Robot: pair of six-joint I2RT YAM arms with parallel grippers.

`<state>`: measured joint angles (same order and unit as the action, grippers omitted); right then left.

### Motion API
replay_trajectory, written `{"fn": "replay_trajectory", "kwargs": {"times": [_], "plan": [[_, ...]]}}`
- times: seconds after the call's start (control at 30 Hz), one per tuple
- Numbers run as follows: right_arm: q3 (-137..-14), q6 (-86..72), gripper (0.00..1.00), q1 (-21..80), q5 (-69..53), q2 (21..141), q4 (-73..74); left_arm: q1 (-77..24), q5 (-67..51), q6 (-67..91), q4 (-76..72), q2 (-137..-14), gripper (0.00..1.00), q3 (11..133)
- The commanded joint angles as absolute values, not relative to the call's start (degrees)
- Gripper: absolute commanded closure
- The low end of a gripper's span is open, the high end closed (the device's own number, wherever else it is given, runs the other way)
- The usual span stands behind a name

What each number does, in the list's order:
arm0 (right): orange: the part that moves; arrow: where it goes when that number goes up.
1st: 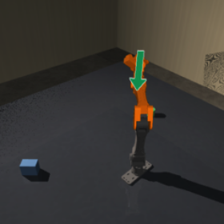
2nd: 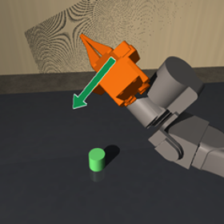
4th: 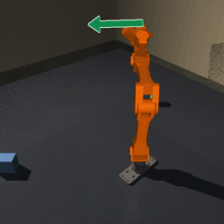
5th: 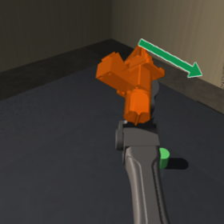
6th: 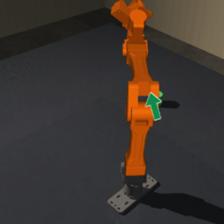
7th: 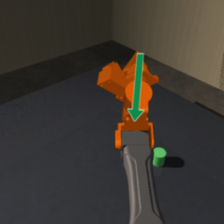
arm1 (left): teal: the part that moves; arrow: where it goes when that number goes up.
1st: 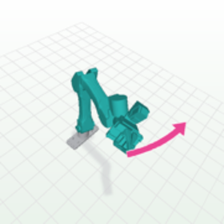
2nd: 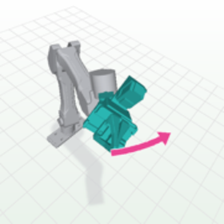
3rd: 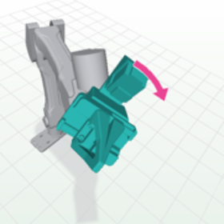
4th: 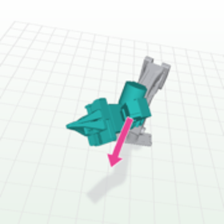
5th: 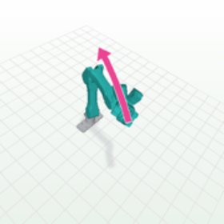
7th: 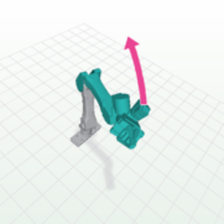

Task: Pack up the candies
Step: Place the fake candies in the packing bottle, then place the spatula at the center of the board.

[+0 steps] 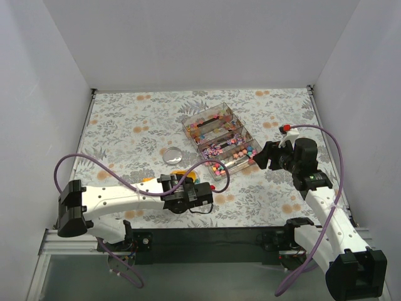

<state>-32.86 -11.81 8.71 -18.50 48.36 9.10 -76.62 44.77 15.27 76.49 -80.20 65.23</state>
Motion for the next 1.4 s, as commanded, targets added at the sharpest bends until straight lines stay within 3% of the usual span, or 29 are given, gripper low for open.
{"fn": "replay_trajectory", "kwargs": {"times": [0.0, 0.27, 0.43, 0.67, 0.77, 1.03, 1.37], "plan": [[-32.6, -12.0, 0.29, 8.8, -20.1, 47.8, 6.9, -75.7, 44.0, 17.4, 79.9, -75.7, 1.00, 65.5], [-32.8, -12.6, 0.29, 8.8, -21.2, 48.8, 6.3, -65.8, 39.3, 14.8, 71.6, -68.4, 1.00, 67.7], [-33.0, -13.1, 0.29, 8.9, -21.9, 50.4, 6.3, -46.6, 25.3, 16.5, 51.4, -64.1, 1.00, 64.6], [-33.0, -13.4, 0.30, 8.8, -22.4, 51.4, 6.4, -24.0, 14.2, 34.5, 35.2, -71.7, 1.00, 59.3], [-33.0, -13.5, 0.30, 8.8, -23.1, 51.9, 6.3, -17.3, 14.6, 39.0, 28.7, -75.2, 1.00, 56.9], [-31.7, -14.6, 0.30, 8.8, -23.5, 52.5, 6.3, -11.5, 19.0, 45.7, 16.5, -83.8, 0.99, 51.0], [-29.7, -18.6, 0.30, 10.3, -20.6, 54.4, 6.2, -8.5, 18.1, 48.3, 6.7, -85.5, 0.67, 42.8]]}}
